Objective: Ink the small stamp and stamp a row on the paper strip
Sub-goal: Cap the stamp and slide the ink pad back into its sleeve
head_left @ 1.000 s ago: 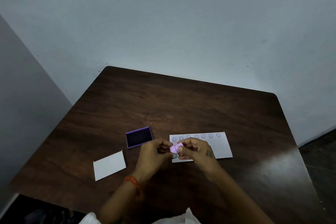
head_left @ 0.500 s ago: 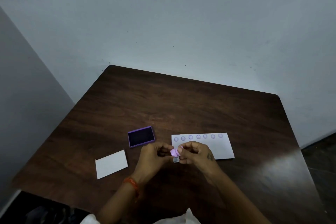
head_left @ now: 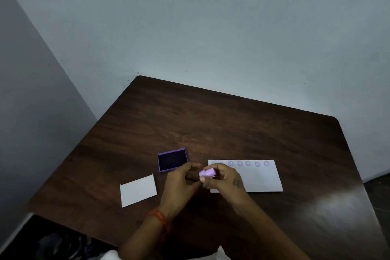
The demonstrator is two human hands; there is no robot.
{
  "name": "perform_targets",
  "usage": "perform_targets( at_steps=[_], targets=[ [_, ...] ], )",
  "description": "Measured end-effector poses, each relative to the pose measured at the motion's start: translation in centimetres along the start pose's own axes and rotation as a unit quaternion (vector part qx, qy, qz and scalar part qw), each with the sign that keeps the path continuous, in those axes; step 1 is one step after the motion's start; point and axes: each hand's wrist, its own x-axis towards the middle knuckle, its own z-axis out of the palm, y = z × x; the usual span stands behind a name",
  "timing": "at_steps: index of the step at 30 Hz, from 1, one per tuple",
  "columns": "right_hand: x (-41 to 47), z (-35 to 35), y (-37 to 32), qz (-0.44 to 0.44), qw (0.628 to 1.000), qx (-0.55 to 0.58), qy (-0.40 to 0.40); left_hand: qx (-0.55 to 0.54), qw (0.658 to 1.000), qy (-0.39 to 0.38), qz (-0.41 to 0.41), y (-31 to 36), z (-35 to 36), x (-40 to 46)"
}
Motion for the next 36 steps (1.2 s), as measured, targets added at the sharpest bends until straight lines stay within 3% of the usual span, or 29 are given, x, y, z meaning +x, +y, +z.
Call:
perform_targets(
  at_steps=[3,5,11,15,20,23,27,32,36],
  targets=[
    [1.5,1.2,0.4,-0.053,0.993,-0.094,0.041,0.018,1.000,0.019,-0.011,-0.8,-0.6,0.3],
    [2.3,2.1,0.7,-0.044,0.989,-0.129,0.058,0.023,0.999,0.030,-0.037,-1.4,-0.9,0.4],
    [4.3,4.2,2.2,0.021,0.981,-0.188,0.036,0.048,0.996,0.034,-0.073,-2.6,-1.8,1.0],
    [4.6,4.6,1.9,0.017,0.972,-0.235,0.018,0.054,0.994,0.042,-0.088,-2.8,-2.4,1.0],
    [3.9,4.2,0.6,-0.056,0.953,-0.296,0.035,0.050,0.993,0.070,-0.084,-3.0,-3.7,0.6],
    [3.4,5.1,-1.3,-0.112,0.949,-0.279,0.094,0.055,0.989,0.116,-0.071,-3.2,-4.8,0.1],
    [3.2,8.6,-2.7,-0.138,0.958,-0.245,0.062,0.093,0.970,0.220,-0.042,-3.8,-6.4,-0.7],
    [2.7,12.7,-2.1,-0.103,0.960,-0.261,0.015,0.116,0.943,0.289,-0.119,-5.5,-8.2,-2.0],
    [2.4,14.2,-1.0,-0.061,0.958,-0.278,-0.020,0.122,0.923,0.298,-0.212,-7.2,-8.8,-3.0]
  ],
)
